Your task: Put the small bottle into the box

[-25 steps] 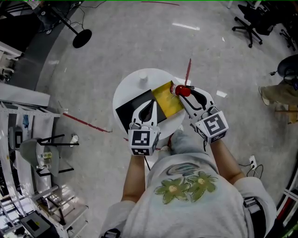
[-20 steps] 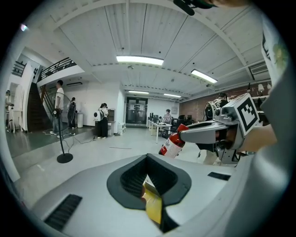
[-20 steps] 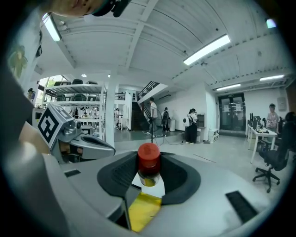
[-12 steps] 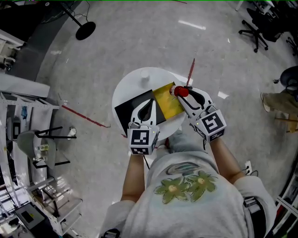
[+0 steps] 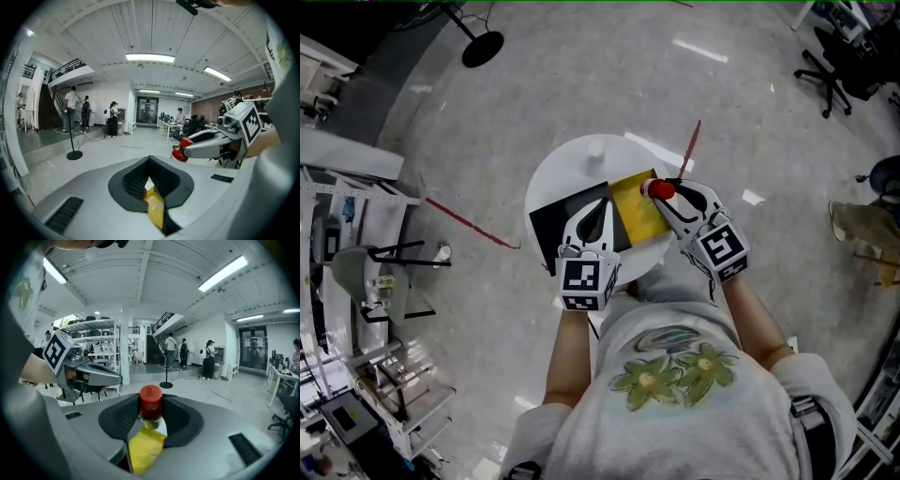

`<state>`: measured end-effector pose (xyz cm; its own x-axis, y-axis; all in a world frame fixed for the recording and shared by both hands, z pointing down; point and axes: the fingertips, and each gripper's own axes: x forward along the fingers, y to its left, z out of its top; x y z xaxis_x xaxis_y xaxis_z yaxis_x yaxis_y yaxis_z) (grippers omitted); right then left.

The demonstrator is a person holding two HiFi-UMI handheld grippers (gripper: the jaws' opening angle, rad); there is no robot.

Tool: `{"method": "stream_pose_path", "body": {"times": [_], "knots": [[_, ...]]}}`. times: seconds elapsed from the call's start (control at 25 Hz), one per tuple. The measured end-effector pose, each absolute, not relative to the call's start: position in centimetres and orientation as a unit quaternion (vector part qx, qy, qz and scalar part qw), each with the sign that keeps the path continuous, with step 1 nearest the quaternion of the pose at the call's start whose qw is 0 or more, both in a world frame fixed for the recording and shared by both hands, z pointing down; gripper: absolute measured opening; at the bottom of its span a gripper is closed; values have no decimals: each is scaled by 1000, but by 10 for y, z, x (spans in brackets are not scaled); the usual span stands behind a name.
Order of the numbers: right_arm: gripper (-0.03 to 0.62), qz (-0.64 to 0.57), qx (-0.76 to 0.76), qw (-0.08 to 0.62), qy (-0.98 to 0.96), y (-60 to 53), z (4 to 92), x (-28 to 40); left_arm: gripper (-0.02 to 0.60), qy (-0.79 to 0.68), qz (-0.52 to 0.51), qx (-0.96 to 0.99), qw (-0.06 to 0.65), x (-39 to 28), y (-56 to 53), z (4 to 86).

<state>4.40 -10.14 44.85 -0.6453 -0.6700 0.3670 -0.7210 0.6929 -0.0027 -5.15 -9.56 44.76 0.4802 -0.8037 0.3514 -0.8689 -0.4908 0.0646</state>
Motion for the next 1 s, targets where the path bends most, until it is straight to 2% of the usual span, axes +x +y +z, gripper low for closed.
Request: {"method": "stream_pose_path", "body": {"times": [1.0], "knots": [[144,92,308,220,-921,-115,503,39,3,-536,136,822,134,-51,-108,461]]}}
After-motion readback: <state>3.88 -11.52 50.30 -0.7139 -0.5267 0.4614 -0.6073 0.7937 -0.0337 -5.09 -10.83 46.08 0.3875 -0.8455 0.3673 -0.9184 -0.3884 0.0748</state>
